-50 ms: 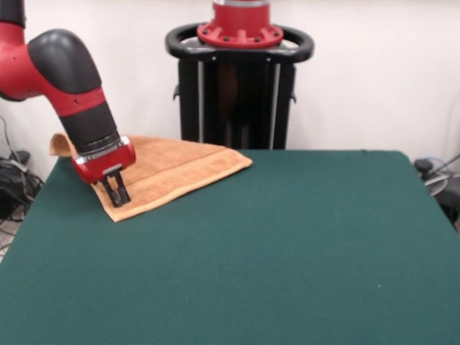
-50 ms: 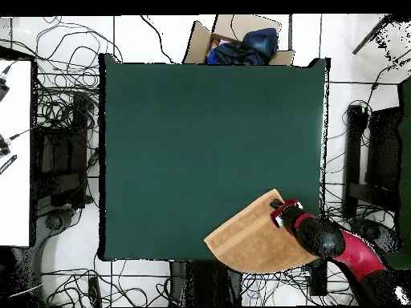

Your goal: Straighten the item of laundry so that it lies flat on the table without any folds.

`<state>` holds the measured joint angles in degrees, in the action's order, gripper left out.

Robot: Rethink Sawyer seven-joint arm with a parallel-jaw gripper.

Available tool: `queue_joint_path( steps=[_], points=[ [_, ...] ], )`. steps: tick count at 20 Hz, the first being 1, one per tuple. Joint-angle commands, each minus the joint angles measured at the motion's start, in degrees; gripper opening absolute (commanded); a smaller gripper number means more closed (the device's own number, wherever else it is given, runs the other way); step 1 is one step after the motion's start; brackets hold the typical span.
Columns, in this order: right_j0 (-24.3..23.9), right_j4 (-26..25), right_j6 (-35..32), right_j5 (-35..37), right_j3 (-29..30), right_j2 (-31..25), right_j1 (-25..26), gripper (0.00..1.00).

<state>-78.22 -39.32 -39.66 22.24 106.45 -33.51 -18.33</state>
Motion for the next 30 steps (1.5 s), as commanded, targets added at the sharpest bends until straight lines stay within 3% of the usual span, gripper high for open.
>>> queue_joint_path(
  steps=[1, 10, 23, 30],
  points=[
    [13.32, -8.65, -15.98, -41.74, -28.38, -3.24, 30.72, 0.0],
    [13.54, -8.71, -16.69, -43.69, -28.42, -3.56, 31.06, 0.0],
    [17.0, -4.67, -16.96, -50.6, -30.01, -0.65, 30.49, 0.0],
    [23.75, 7.15, -16.72, -58.49, -30.53, 6.34, 28.53, 0.0]
  ],
)
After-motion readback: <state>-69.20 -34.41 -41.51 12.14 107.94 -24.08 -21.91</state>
